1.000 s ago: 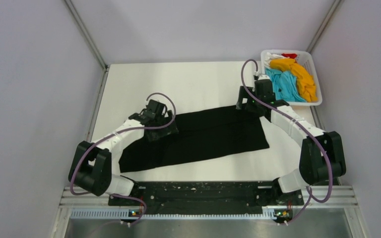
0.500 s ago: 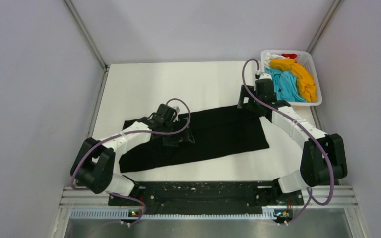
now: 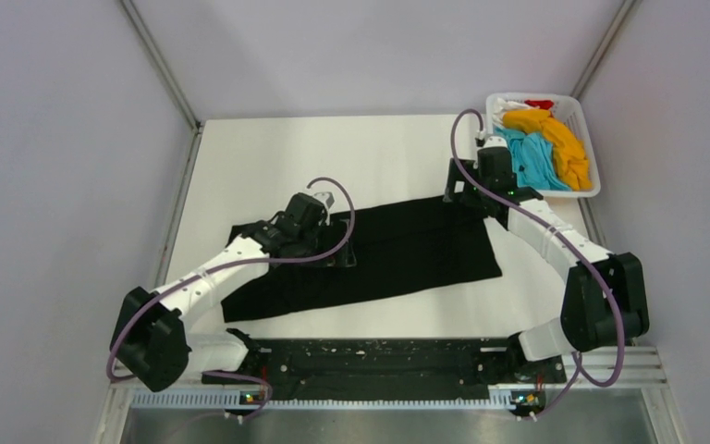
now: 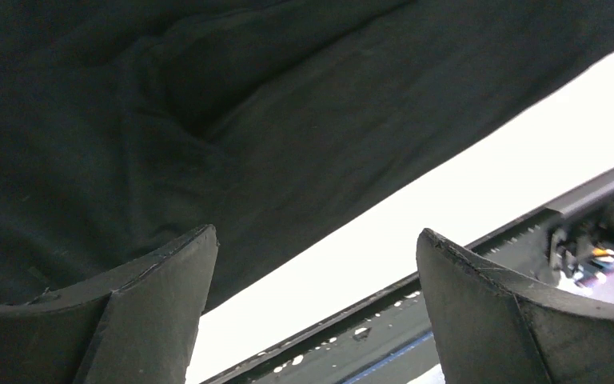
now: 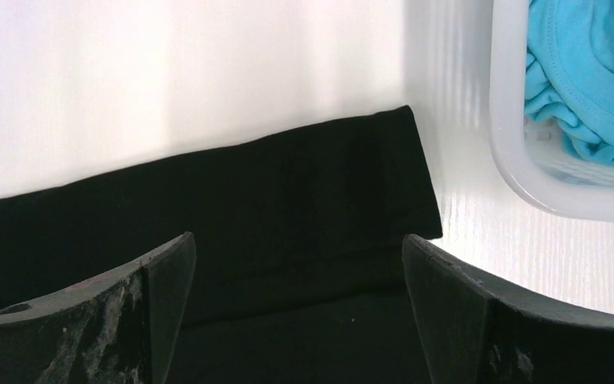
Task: Fold and stack the t-shirts
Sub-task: Fold the other side of the tshirt into a rectangle, then rotate the tshirt 90 degrees
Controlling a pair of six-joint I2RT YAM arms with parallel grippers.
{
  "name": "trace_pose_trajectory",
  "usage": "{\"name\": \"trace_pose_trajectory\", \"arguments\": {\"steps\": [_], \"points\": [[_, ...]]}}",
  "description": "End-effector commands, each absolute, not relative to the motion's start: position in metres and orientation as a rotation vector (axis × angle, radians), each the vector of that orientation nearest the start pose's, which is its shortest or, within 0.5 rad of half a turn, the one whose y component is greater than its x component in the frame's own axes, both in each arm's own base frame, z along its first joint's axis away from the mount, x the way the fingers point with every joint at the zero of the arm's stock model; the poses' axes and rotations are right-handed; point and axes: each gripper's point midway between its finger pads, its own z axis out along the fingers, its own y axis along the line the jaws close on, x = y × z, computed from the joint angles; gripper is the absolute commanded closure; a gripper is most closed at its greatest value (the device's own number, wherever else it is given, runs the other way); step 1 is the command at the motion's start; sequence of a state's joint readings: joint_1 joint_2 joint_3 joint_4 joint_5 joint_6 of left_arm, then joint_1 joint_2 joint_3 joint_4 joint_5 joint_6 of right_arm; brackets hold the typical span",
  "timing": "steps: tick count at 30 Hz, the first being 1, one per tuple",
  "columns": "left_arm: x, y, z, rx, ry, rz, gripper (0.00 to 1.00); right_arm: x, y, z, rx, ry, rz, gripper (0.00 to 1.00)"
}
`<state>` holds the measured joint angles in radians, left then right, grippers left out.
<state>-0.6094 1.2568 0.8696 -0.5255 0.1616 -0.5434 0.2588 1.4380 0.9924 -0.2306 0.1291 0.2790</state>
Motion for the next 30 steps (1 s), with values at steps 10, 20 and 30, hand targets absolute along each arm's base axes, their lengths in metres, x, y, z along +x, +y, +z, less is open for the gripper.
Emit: {"name": "trace_pose_trajectory", "arguments": {"steps": [10, 20, 30], "points": [[0.306, -0.129, 0.092, -0.566, 2.395, -0.595, 0.01, 0.393, 0.152, 0.118, -0.180, 2.258, 0.312, 0.01], [0.387, -0.118, 0.045, -0.743, 2.485, -0.597, 0.01, 0.384, 0.187, 0.048, -0.216, 2.439, 0.376, 0.02], [0.551, -0.193, 0.045, -0.625, 2.375, -0.965, 0.01, 0.267, 0.204, 0.012, -0.244, 2.660, 0.485, 0.02]]}}
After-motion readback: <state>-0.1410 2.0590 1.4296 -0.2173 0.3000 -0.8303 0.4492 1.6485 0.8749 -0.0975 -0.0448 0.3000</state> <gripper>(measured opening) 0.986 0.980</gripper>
